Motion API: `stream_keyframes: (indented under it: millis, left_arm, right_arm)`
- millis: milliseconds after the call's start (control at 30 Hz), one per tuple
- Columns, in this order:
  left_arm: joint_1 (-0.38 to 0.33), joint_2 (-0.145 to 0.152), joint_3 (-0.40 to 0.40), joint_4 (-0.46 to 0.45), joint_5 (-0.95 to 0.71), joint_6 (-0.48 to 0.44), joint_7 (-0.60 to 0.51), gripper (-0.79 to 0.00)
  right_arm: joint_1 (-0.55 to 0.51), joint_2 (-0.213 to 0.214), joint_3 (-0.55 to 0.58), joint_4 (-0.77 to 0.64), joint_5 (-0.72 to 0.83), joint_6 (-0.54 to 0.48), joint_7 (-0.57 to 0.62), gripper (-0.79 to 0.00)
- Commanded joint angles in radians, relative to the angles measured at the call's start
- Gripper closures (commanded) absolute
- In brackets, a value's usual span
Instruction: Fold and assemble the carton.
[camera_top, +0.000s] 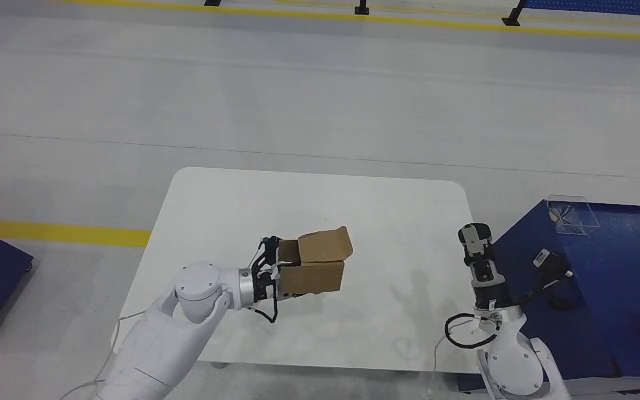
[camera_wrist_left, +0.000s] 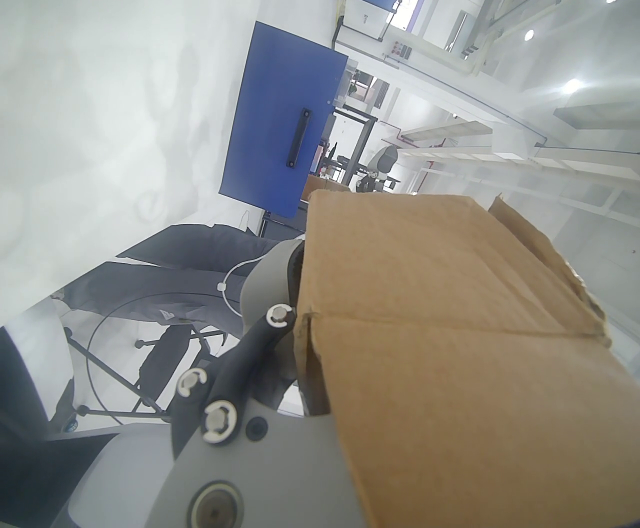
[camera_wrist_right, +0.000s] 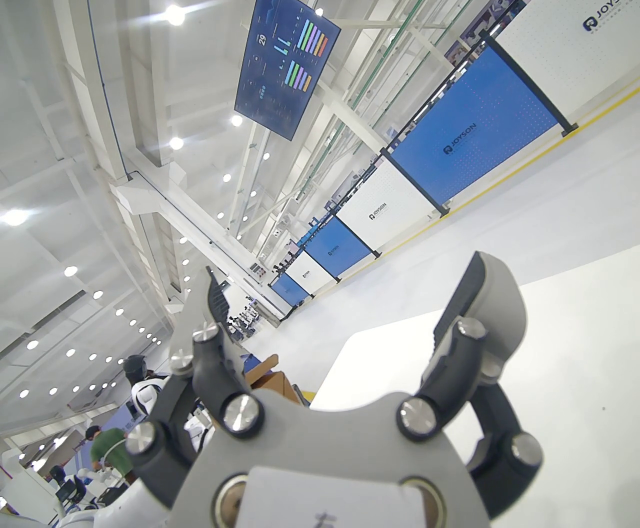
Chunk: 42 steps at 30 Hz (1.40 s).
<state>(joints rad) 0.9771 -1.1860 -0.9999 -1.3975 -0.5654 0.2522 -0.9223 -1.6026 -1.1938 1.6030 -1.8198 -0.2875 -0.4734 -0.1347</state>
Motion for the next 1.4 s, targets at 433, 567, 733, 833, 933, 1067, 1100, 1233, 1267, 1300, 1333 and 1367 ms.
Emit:
stream_keyframes:
  millis: [433,567,733,833,933,1067,1100,1233,1267,1300,1333,1367]
  left_arm:
    - [0.118,-0.037,-0.09,-0.477,-0.386,0.758,0.725,0.0]
    - [0.151,-0.085,-0.052,-0.423,-0.839,0.76,1.138,0.0]
    - [0.103,-0.128,0.008,-0.403,-1.406,0.567,1.721,0.0]
    - [0.028,-0.141,0.048,-0.413,-1.611,0.39,2.022,0.0]
    - [-0.032,-0.152,0.086,-0.403,-1.681,0.263,2.18,0.0]
    - [-0.092,-0.165,0.141,-0.362,-1.646,0.126,2.296,0.0]
    - [-0.104,-0.169,0.154,-0.346,-1.637,0.097,2.308,0.0]
    - [-0.157,-0.186,0.209,-0.271,-1.572,0.029,2.322,0.0]
    - [-0.167,-0.191,0.221,-0.248,-1.561,0.013,2.31,0.0]
    - [-0.178,-0.196,0.232,-0.224,-1.54,-0.006,2.302,0.0]
    - [-0.189,-0.2,0.246,-0.2,-1.508,-0.024,2.295,0.0]
    - [-0.197,-0.206,0.259,-0.177,-1.487,-0.042,2.285,0.0]
  right_arm:
    - [0.0,0.0,0.0,0.0,0.0,0.0,0.0,-0.785]
    - [0.0,0.0,0.0,0.0,0.0,0.0,0.0,-0.785]
    - [0.0,0.0,0.0,0.0,0.0,0.0,0.0,-0.785]
    - [0.0,0.0,0.0,0.0,0.0,0.0,0.0,-0.785]
    - [0.0,0.0,0.0,0.0,0.0,0.0,0.0,-0.785]
    - [0.0,0.0,0.0,0.0,0.0,0.0,0.0,-0.785]
    - [0.0,0.0,0.0,0.0,0.0,0.0,0.0,-0.785]
    - [0.0,0.0,0.0,0.0,0.0,0.0,0.0,-0.785]
    - [0.0,0.0,0.0,0.0,0.0,0.0,0.0,-0.785]
    - [0.0,0.0,0.0,0.0,0.0,0.0,0.0,-0.785]
    - [0.0,0.0,0.0,0.0,0.0,0.0,0.0,-0.785]
    - [0.0,0.0,0.0,0.0,0.0,0.0,0.0,-0.785]
